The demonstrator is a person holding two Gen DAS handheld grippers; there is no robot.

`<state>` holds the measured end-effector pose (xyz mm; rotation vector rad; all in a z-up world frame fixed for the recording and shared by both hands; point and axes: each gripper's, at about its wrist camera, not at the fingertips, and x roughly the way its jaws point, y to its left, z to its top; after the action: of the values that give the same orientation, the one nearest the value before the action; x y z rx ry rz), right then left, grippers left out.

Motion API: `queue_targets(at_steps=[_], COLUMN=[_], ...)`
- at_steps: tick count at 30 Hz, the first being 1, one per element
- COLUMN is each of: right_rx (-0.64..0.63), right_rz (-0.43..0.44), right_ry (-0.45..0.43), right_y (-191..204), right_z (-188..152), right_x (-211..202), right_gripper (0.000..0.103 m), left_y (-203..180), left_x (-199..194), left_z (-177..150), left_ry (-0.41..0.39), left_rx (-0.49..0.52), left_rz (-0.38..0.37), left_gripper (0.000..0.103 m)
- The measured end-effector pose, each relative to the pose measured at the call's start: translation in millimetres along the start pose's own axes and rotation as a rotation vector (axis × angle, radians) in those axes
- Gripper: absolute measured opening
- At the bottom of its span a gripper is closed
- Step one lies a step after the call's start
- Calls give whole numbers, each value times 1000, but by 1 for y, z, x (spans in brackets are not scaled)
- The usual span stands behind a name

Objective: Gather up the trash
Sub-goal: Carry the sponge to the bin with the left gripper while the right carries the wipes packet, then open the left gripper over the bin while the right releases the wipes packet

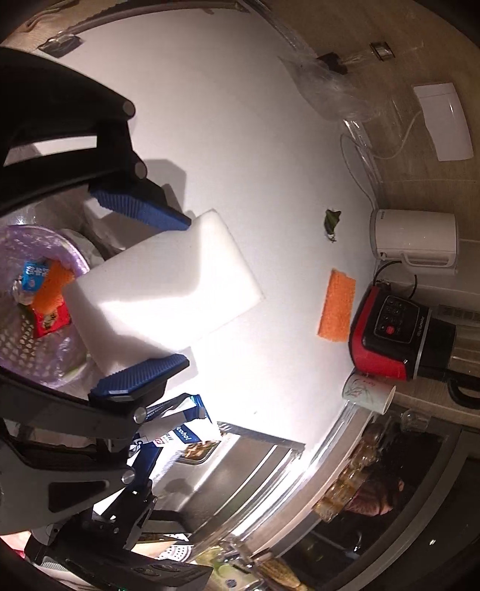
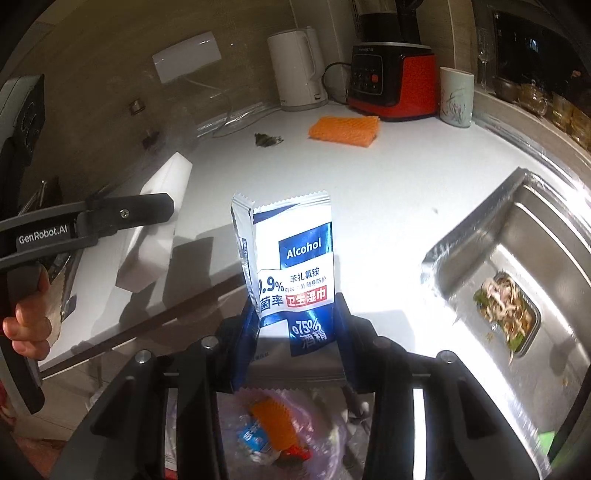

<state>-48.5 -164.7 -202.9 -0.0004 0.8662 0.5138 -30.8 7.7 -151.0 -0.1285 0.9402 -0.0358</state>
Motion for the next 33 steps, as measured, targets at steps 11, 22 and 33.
queue_targets(at_steps=[11, 22, 33], right_rx=[36, 105, 153], right_rz=[-35, -95, -168], right_ry=[35, 180, 293], right_y=[63, 56, 43], right_z=[-87, -146, -170], right_x=[-30, 53, 101], right_gripper=[40, 40, 85], left_y=[1, -3, -10], left_x=[-48, -69, -70], left_z=[-102, -124, -129], left_ry=[10, -13, -30], left_rx=[110, 170, 216], left_rz=[-23, -26, -32], left_gripper=[67, 67, 68])
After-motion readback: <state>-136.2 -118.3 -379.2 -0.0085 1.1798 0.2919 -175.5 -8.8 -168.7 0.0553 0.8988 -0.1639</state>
